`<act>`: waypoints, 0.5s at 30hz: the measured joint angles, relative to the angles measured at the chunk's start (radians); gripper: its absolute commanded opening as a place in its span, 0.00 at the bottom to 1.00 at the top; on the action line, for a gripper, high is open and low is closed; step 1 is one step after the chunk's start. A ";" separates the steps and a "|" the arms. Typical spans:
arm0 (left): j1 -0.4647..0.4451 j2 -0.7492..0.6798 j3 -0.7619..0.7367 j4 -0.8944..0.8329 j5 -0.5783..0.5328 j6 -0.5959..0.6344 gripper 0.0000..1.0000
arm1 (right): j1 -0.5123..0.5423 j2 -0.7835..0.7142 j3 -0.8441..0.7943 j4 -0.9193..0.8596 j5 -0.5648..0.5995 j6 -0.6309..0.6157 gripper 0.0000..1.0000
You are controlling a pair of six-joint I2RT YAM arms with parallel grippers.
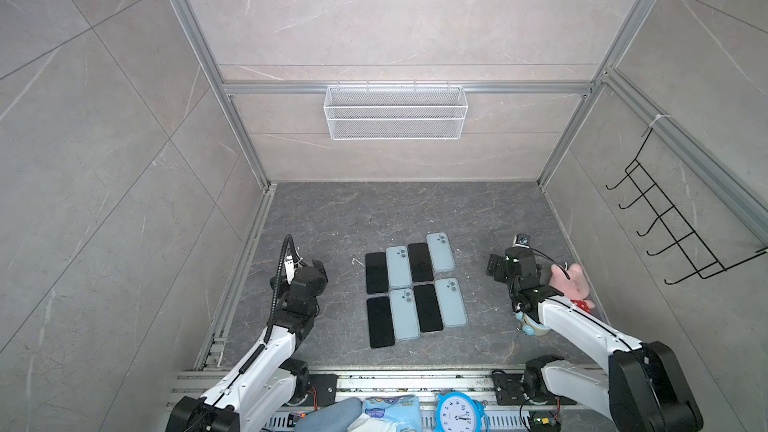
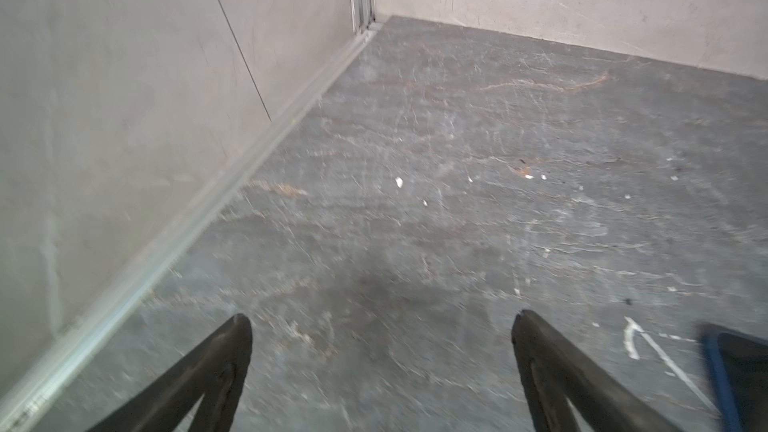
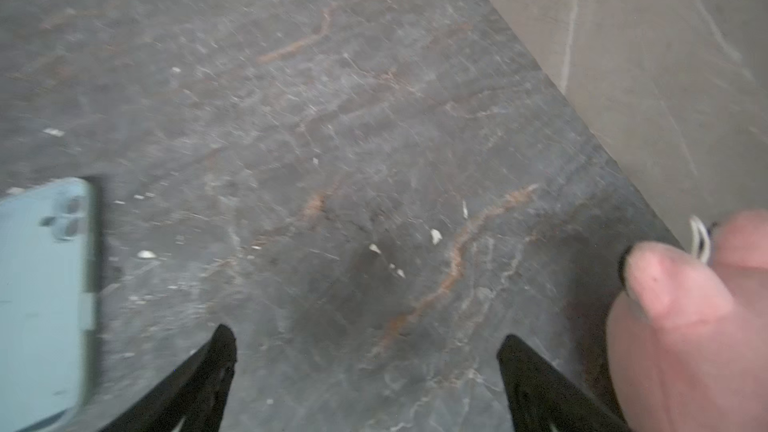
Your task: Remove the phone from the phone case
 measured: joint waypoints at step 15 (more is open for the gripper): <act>0.322 0.636 0.040 0.595 0.488 0.181 1.00 | -0.113 0.284 -0.016 0.547 -0.099 -0.143 1.00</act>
